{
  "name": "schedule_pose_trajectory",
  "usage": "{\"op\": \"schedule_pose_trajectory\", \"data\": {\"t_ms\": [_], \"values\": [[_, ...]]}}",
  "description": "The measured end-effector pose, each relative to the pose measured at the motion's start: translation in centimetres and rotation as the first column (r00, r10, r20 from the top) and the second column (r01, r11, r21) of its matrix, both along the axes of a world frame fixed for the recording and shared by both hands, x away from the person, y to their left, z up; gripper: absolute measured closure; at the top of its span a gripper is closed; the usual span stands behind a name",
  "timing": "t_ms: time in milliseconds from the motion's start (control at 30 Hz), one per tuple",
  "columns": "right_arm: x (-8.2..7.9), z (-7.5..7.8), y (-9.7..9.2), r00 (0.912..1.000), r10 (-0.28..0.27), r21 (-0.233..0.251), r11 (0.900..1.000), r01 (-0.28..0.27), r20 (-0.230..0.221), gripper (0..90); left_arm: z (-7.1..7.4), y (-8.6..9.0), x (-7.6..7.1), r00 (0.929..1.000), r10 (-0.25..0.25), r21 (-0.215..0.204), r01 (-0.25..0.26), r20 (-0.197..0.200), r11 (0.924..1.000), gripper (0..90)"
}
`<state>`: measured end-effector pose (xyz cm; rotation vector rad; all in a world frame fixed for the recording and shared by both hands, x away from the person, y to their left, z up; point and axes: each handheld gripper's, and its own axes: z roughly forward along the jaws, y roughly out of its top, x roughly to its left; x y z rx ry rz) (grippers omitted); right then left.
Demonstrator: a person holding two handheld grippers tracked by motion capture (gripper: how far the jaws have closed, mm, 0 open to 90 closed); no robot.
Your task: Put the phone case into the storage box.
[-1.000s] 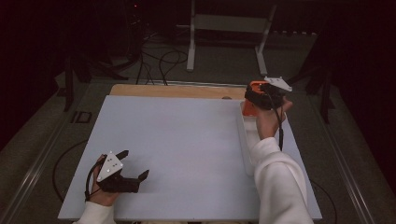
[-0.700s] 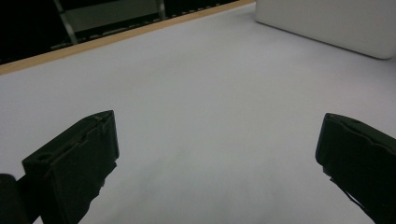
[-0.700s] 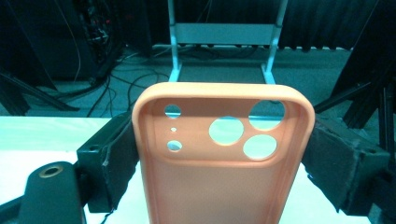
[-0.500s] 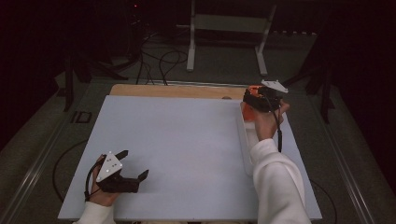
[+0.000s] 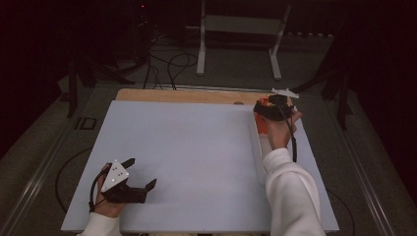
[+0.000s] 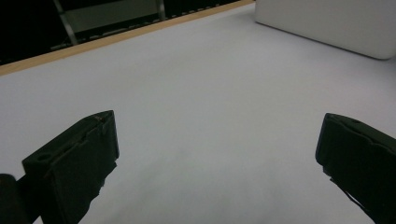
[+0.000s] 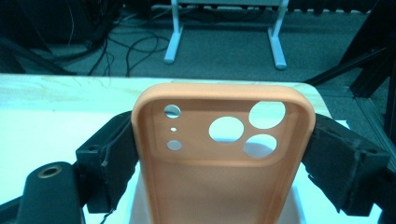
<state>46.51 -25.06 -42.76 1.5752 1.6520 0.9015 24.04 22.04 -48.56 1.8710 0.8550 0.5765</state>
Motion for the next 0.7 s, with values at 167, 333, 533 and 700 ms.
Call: {"op": "schedule_pose_trajectory", "data": {"t_ms": [167,333,533,700], "values": [[0.16,-0.56,0.01,0.9997,0.001,-0.016,0.9999,-0.001,-0.026,15.6,-0.01,-0.01,0.0,1.0,-0.001,0.001,0.001,-0.001,1.0,0.1],[0.19,-0.96,-0.04,0.9995,0.003,-0.013,0.9999,-0.003,-0.031,15.5,-0.01,-0.01,0.0,1.0,-0.001,0.001,0.001,0.0,1.0,0.1],[0.3,-0.96,-0.22,0.9992,0.022,-0.009,0.9997,-0.022,-0.034,15.3,-0.03,-0.08,0.01,1.0,-0.002,0.002,0.002,-0.001,1.0,0.1],[0.31,-0.98,-0.07,0.9986,0.046,-0.022,0.9987,-0.047,-0.026,15.2,-0.03,-0.08,0.01,1.0,-0.002,0.003,0.002,-0.001,1.0,0.2]]}}
